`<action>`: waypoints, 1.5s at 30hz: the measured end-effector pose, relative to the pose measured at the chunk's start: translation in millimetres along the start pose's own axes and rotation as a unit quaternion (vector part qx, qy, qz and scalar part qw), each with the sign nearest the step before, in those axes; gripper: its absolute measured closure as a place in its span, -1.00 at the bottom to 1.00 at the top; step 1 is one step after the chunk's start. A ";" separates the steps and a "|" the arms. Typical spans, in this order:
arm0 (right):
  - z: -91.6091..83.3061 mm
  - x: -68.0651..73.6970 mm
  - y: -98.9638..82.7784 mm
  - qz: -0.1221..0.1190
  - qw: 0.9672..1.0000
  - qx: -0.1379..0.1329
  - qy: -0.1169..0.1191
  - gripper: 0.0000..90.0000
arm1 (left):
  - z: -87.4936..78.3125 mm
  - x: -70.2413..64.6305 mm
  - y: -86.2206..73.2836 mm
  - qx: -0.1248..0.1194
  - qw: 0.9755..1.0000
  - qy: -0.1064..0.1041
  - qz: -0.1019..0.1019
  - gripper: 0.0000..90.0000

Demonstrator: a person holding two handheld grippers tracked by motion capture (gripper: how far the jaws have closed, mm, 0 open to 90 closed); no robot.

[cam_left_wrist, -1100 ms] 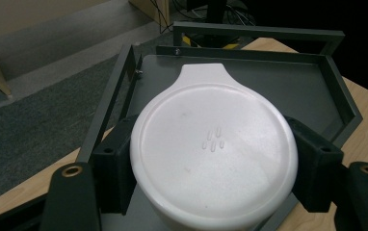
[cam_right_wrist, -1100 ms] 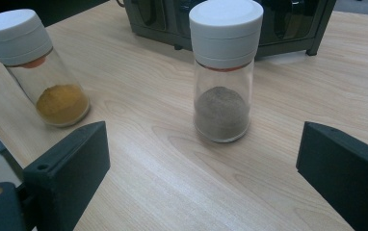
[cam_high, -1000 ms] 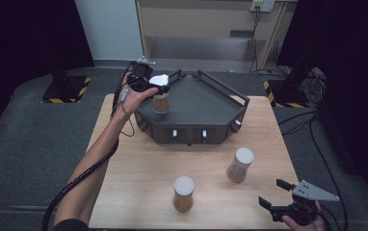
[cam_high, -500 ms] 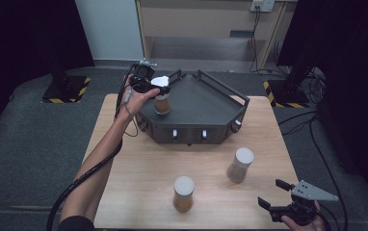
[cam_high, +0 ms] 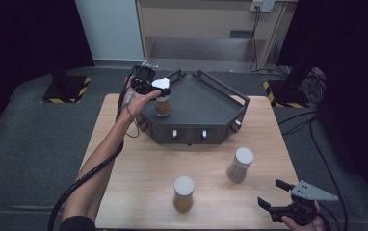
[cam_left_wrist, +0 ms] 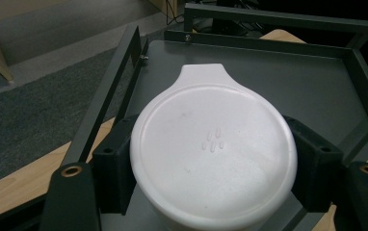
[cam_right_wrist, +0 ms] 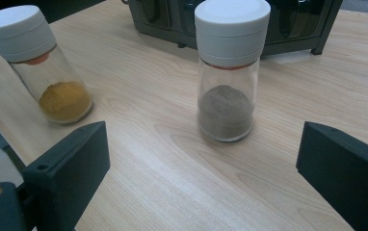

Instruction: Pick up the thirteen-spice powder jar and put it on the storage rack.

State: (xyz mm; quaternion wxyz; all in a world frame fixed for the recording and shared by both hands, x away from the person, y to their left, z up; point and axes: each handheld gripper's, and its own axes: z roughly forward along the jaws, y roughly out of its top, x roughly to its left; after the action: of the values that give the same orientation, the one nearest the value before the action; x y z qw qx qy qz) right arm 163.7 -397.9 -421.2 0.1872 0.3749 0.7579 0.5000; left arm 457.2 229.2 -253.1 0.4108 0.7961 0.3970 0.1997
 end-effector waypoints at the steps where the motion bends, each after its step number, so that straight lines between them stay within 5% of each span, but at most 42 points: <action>1: 0.0 -0.1 0.0 0.000 1.000 0.000 0.000 -0.88 | 0.4 -0.2 -0.5 0.000 1.000 0.000 0.001 -0.33; 39: 0.4 0.4 0.6 -0.004 1.000 0.002 0.003 -0.88 | 4.7 -6.2 -8.9 -0.011 1.000 0.005 0.010 -0.37; 45: 0.3 0.3 0.5 -0.003 1.000 0.001 0.003 -0.88 | 6.0 -8.2 -10.1 -0.015 1.000 0.009 0.014 -0.72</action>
State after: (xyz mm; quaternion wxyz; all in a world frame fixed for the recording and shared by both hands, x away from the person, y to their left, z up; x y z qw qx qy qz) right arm 163.9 -397.3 -420.8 0.1859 0.3712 0.7603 0.4996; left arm 451.3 223.2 -264.8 0.4159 0.7934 0.3870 0.2187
